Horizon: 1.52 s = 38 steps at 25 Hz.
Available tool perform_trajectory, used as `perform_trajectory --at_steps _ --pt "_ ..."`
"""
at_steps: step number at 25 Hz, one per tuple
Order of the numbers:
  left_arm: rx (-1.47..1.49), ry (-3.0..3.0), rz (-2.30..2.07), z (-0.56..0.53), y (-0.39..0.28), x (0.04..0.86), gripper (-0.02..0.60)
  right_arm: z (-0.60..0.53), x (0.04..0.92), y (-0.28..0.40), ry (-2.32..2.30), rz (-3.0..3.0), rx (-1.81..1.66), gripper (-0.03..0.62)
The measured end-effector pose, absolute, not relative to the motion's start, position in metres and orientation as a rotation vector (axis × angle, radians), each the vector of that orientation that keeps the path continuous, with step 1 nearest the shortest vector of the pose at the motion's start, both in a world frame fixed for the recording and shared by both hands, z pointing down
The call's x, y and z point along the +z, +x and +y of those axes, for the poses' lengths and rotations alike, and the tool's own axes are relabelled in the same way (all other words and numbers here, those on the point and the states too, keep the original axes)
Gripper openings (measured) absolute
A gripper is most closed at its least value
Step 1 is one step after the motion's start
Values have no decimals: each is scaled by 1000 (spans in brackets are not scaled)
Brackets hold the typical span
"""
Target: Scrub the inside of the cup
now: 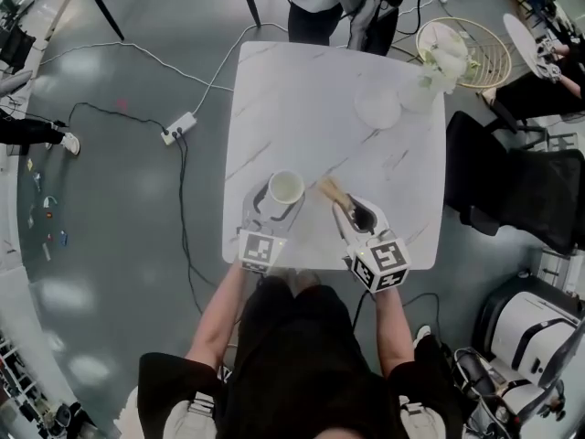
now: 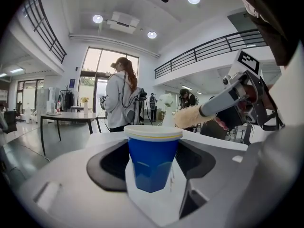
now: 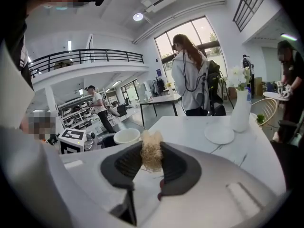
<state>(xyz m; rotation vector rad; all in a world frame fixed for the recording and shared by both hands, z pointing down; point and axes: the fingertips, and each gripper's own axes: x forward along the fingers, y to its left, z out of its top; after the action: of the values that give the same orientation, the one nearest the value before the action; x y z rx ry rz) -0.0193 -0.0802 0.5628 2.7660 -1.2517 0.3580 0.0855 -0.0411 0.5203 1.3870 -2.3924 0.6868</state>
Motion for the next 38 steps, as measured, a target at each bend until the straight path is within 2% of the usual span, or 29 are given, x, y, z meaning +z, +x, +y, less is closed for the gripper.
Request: perform_trajectory --at_steps 15,28,34,36,38 --pt "369 2717 -1220 -134 -14 621 316 -91 594 91 1421 -2330 741 104" --pt "344 2715 -1231 -158 -15 654 316 -102 621 82 1404 -2320 777 104" --pt "371 2715 -1208 -156 -15 658 327 -103 621 79 1417 -2313 787 104" --pt "412 2707 -1196 -157 -16 660 355 -103 620 79 1419 -2313 785 104" --pt "409 2707 -1166 -154 -14 664 356 -103 619 79 1423 -2311 784 104"
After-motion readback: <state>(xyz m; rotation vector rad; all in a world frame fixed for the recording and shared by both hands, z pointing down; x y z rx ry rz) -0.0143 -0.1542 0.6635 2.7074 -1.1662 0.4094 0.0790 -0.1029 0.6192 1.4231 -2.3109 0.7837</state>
